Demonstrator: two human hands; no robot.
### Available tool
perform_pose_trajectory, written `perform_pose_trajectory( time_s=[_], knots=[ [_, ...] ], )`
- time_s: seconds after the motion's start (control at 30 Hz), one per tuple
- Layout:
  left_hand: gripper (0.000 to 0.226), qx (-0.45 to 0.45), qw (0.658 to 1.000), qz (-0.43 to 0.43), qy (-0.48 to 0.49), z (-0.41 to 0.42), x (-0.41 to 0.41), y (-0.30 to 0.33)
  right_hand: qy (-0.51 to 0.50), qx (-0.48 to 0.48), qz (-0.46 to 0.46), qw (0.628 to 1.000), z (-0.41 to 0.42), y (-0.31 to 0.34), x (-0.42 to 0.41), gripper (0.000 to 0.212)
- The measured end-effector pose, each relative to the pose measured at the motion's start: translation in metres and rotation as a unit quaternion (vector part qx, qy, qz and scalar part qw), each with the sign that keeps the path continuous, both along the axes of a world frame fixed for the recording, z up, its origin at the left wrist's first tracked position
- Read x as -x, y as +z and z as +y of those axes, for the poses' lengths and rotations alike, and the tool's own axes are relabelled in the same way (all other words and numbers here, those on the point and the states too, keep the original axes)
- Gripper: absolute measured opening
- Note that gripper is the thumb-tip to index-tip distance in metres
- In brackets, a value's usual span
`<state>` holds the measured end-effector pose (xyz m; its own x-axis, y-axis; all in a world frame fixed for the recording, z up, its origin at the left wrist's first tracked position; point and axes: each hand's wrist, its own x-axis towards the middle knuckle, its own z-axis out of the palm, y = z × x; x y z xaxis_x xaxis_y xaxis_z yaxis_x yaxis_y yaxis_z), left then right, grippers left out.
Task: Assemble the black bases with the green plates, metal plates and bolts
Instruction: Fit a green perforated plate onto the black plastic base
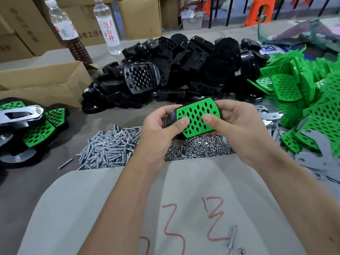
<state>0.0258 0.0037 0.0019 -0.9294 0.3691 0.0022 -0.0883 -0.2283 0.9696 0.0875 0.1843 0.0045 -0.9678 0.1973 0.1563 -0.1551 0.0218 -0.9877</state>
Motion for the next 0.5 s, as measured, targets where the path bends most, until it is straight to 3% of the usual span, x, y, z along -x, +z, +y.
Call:
perform_pose_trajectory(
  time_s=[0.2, 0.33, 0.5],
  knots=[
    [0.03, 0.01, 1.0, -0.009, 0.017, 0.0023, 0.0008, -0.0023, 0.041, 0.05, -0.04, 0.997, -0.0002, -0.0027, 0.0019, 0.02],
    [0.03, 0.002, 1.0, -0.017, 0.02, 0.0034, 0.0007, -0.0025, 0.015, 0.017, -0.02, 1.0, -0.0058, -0.0011, 0.0026, 0.013],
    [0.039, -0.047, 0.997, -0.041, -0.05, -0.0022, -0.0004, 0.0016, 0.023, 0.055, 0.004, 0.998, -0.0015, 0.0036, 0.0018, 0.033]
  ],
)
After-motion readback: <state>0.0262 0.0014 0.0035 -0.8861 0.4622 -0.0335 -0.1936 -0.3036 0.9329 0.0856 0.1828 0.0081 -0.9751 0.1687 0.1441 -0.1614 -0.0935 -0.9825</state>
